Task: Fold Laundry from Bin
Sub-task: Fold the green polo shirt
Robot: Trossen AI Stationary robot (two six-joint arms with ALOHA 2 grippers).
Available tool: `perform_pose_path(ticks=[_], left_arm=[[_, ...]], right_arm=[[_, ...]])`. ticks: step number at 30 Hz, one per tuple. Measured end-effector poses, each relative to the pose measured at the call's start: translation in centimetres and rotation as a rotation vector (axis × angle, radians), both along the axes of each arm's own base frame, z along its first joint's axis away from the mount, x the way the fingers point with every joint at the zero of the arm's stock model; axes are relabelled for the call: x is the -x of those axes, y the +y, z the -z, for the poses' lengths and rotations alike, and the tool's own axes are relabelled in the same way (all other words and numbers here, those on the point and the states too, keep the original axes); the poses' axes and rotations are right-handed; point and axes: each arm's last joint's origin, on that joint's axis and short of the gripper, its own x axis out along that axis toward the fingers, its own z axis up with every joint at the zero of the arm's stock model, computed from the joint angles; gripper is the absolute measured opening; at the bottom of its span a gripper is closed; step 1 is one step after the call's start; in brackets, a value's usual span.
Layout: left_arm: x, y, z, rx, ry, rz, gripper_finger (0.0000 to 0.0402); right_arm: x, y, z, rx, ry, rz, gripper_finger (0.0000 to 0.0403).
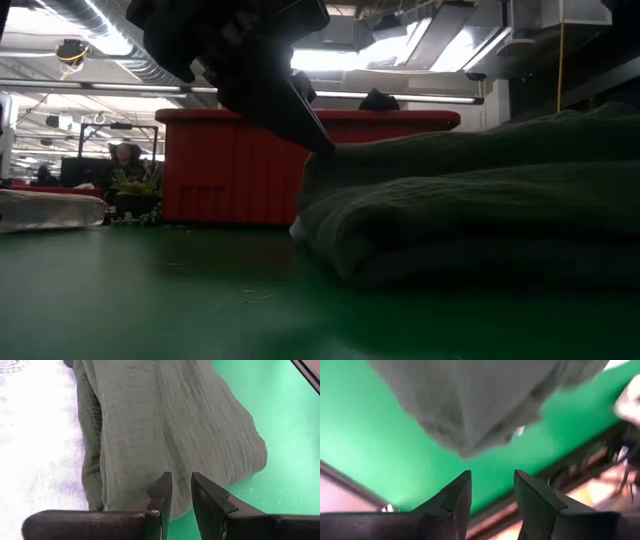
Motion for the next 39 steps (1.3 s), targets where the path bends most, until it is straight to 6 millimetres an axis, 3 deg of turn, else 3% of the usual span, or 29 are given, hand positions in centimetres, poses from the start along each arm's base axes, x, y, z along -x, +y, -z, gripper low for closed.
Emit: perform_pose_path(ticks=[9, 14, 19, 28, 39], left_arm=[[-0.4, -0.1, -0.4, 0.011, -0.056, -0.004, 0.0069], [-0.5, -0.1, -0.3, 0.017, -0.065, -0.057, 0.0069], [-0.8, 0.3, 1.0, -0.043, -0.046, -0.135, 0.0069], [-1.6, 2.3, 3.0, -0.113, -0.002, -0.240, 0.0069], [-1.4, 2.8, 2.9, -0.125, 0.023, -0.251, 0.0069]], right_arm=[[-1.0, -1.4, -0.5, 0.393, -0.339, -0.077, 0.0147], [-1.7, -2.2, 0.2, 0.454, -0.382, -0.092, 0.0147], [-2.0, -3.5, 3.1, 0.456, -0.339, -0.117, 0.0147], [-0.2, -6.0, 7.2, 0.402, -0.085, -0.028, 0.0147], [0.4, -5.8, 6.8, 0.315, 0.047, -0.005, 0.0147]])
